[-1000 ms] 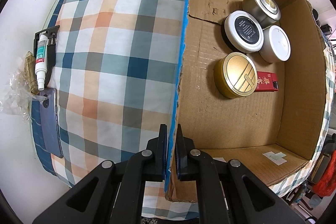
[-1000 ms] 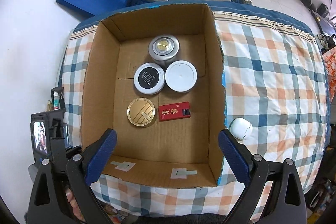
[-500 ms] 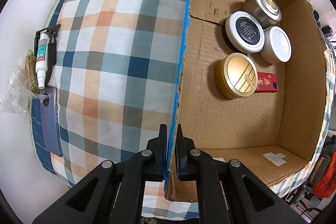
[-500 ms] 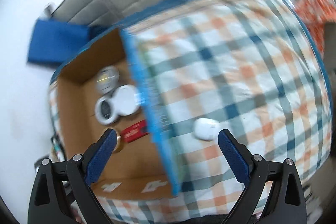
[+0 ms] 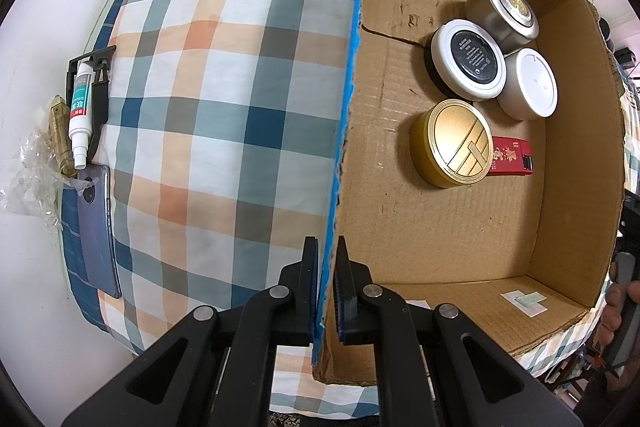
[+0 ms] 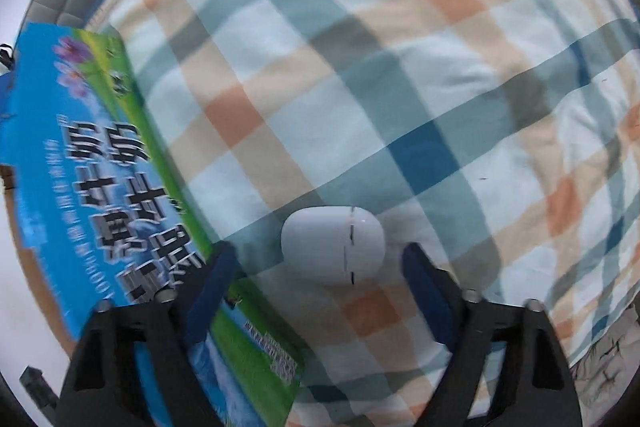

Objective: Organize rigid objects
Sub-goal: 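Grasp the white egg-shaped case on the bedspread with the right tool, then lower the white case into the box below the red box and release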

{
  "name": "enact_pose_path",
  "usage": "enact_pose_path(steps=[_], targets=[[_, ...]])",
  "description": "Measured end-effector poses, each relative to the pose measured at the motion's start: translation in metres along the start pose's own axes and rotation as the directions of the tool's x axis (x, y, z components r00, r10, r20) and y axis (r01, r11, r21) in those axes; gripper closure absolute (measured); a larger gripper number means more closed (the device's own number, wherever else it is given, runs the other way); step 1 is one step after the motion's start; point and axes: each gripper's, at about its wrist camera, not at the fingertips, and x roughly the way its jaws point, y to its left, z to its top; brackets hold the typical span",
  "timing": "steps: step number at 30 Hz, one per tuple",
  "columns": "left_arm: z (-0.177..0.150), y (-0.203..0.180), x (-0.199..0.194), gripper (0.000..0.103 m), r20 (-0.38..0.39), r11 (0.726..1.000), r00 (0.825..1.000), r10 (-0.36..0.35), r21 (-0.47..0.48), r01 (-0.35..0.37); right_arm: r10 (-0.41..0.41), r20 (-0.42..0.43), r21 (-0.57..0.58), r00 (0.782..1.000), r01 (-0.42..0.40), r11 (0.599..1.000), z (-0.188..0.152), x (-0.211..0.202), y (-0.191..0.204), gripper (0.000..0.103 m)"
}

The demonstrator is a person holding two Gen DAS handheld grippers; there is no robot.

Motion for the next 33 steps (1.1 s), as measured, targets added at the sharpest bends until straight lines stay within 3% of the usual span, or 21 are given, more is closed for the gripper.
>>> enact_pose_path(steps=[5,12,18,23,28,33], targets=[[0.0,-0.001,0.0,0.098,0.0,1.0,1.0,-0.003,-0.003,0.003,-0.077,-0.009,-0.021,0.997,0.077,0.997,0.0,0.015,0.003,0.043],[-0.001,-0.001,0.001,0.098,-0.002,1.0,1.0,-0.004,0.001,0.004,-0.103,-0.01,-0.08,0.995,0.102,0.992,-0.014,0.009,0.005,0.044],[0.0,-0.003,0.003,0.098,-0.005,1.0,1.0,-0.002,0.003,0.002,-0.03,0.075,-0.166,0.997,0.042,0.985,-0.041,-0.046,0.027,0.044],[0.001,-0.004,0.004,0.098,-0.006,1.0,1.0,0.003,0.008,-0.003,0.045,0.161,-0.281,0.986,0.002,0.96,-0.068,-0.104,0.056,0.044],[0.002,-0.005,0.005,0.098,-0.009,1.0,1.0,-0.001,0.007,0.001,0.113,0.168,-0.392,0.979,-0.039,0.919,-0.083,-0.143,0.089,0.044],[0.004,-0.006,0.005,0.098,-0.01,1.0,1.0,0.002,0.012,-0.002,0.165,0.142,-0.464,0.976,-0.082,0.882,-0.105,-0.154,0.115,0.044]])
